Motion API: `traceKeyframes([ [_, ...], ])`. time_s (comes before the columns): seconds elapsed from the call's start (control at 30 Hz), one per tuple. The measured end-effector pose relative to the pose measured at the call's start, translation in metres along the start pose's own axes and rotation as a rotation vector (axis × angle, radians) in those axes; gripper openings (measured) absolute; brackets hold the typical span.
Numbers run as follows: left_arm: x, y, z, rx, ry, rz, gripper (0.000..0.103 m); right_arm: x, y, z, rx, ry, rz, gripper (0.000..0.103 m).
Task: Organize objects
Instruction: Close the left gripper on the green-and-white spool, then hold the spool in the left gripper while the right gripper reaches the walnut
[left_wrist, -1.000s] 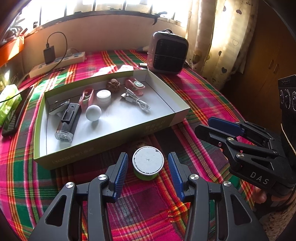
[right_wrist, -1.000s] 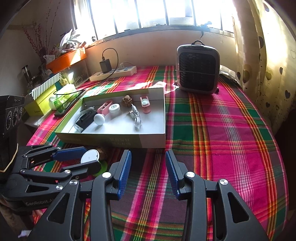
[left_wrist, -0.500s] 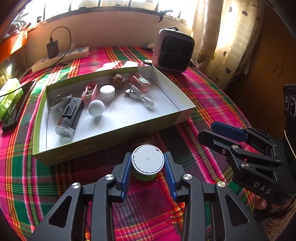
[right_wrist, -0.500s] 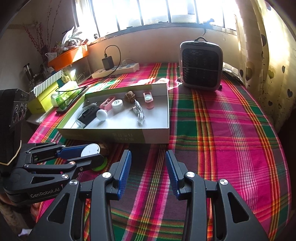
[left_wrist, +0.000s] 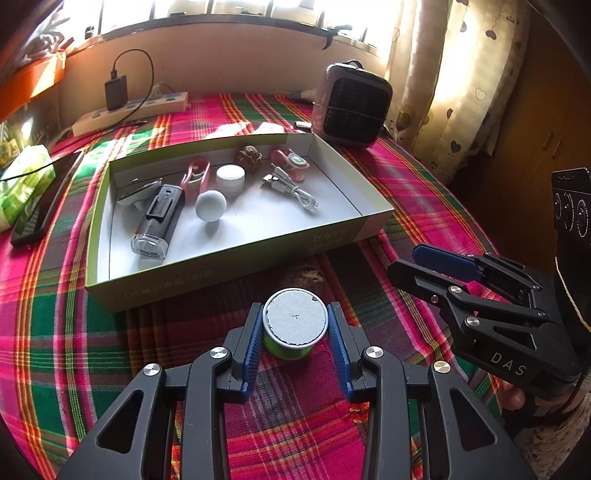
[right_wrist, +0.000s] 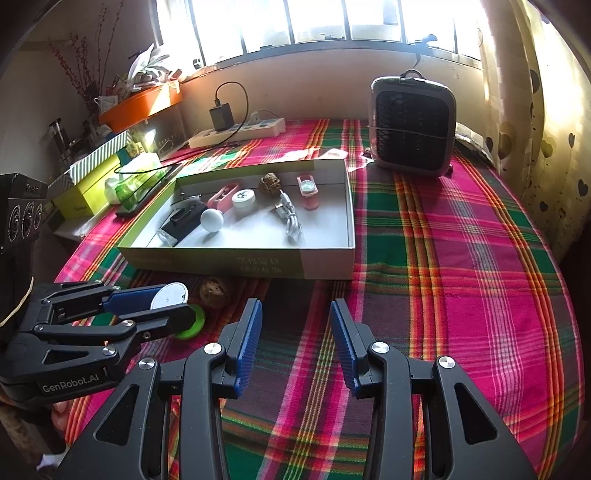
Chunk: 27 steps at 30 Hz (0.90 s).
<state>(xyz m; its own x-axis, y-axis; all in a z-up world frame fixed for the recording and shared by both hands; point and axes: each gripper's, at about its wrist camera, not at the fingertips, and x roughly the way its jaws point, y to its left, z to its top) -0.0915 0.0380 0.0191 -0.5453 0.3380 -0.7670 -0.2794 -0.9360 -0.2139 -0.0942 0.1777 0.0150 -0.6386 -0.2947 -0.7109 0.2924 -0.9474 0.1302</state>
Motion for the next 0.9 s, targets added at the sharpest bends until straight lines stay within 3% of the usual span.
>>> traceKeyframes([
  [0.37,-0.012,0.03,-0.01,-0.064,-0.019,0.042,0.032,0.016,0.028,0.004,-0.052,0.024,0.052,0.04],
  [0.9,-0.016,0.053,-0.013,-0.103,-0.033,0.054,0.032,0.046,0.056,0.008,-0.098,0.076,0.029,0.04],
])
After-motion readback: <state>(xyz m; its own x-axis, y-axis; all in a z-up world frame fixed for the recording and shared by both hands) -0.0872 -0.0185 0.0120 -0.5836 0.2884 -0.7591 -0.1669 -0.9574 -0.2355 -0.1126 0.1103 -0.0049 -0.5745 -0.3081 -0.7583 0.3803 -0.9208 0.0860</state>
